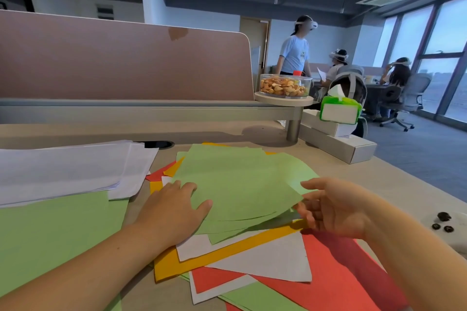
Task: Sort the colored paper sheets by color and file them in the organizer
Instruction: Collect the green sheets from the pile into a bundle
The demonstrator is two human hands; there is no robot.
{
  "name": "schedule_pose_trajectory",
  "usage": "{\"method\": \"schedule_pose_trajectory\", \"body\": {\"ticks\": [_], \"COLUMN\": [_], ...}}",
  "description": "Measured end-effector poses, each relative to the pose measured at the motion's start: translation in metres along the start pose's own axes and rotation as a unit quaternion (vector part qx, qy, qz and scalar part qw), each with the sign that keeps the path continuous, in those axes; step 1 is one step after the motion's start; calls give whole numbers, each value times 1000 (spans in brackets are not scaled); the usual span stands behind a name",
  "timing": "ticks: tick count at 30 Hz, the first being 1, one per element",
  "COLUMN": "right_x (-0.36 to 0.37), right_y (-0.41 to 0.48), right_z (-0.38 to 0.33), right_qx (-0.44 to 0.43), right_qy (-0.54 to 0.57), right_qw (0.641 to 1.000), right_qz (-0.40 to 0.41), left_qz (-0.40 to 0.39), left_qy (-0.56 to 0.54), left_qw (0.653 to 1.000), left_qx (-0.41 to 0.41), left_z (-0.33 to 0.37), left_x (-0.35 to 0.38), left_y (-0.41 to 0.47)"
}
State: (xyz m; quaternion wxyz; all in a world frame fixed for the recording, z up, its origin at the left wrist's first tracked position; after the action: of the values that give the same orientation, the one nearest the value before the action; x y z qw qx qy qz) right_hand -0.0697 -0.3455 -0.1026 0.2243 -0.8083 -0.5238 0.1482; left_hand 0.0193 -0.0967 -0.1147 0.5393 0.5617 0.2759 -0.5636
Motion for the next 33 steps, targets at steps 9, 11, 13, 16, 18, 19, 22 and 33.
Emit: {"method": "schedule_pose_trajectory", "body": {"ticks": [9,11,13,16,18,19,22,33], "right_x": [-14,-24,-28,-31,-34,-35,-32,-41], "right_y": [12,22,31,47,51,50,39,40], "right_z": [-16,-4,5,-5,-14,-16,-20,-21], "right_qx": [-204,-147,-104,-166,-225,-248,-311,-265], "right_qy": [-329,-532,-597,-599,-576,-539,-321,-105], "right_qw": [886,774,741,745,758,781,883,930], "right_qz": [257,308,289,240,208,197,147,231], "left_qz": [-48,-53,-63,-78,-90,-91,-87,40], "left_qy": [28,28,24,12,3,1,5,-114], "left_qw": [998,997,997,996,996,996,996,993], "left_qx": [-41,-42,-42,-33,-21,-15,-2,6], "left_z": [-7,-8,-7,-4,-1,0,3,6], "left_x": [10,9,9,7,6,6,2,-13], "left_y": [3,3,3,1,0,-1,-3,-3]}}
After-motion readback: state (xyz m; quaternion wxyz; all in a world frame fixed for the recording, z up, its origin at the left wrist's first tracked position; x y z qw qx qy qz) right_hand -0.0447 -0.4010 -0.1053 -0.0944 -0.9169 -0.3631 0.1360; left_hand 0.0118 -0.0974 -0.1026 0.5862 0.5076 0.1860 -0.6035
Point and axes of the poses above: each hand's wrist, its own y-axis towards the middle knuckle, its own x-axis out of the palm, z = x × y, the point moved 6 cm from there along y, towards the middle knuckle, and after that the axes turned 9 degrees about z, right-handed, at the moved point
